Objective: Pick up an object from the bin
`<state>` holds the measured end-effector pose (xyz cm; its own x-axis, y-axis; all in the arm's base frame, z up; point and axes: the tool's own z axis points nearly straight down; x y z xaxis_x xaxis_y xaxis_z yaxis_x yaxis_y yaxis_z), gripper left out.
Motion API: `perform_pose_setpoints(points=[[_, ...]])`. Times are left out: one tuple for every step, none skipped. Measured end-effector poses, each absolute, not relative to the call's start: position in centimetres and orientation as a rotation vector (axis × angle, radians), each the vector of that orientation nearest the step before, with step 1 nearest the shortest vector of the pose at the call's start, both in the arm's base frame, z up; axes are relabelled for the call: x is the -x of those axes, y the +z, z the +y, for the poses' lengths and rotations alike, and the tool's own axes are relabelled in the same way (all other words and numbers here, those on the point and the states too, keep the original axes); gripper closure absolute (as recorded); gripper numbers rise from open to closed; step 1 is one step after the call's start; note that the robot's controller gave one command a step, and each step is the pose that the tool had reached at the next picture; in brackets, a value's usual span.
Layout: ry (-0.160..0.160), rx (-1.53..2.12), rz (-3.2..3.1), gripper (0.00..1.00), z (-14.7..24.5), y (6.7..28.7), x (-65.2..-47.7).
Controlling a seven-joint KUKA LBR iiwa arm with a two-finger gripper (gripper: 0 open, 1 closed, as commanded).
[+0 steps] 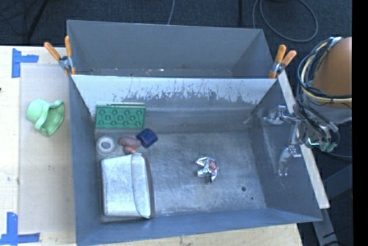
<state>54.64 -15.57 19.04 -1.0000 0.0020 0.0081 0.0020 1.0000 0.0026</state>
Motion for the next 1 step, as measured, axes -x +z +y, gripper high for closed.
perform_pose_setpoints(points=[[-0.002, -0.133, -3.141, 0.00, -9.17, 6.88, -52.37]])
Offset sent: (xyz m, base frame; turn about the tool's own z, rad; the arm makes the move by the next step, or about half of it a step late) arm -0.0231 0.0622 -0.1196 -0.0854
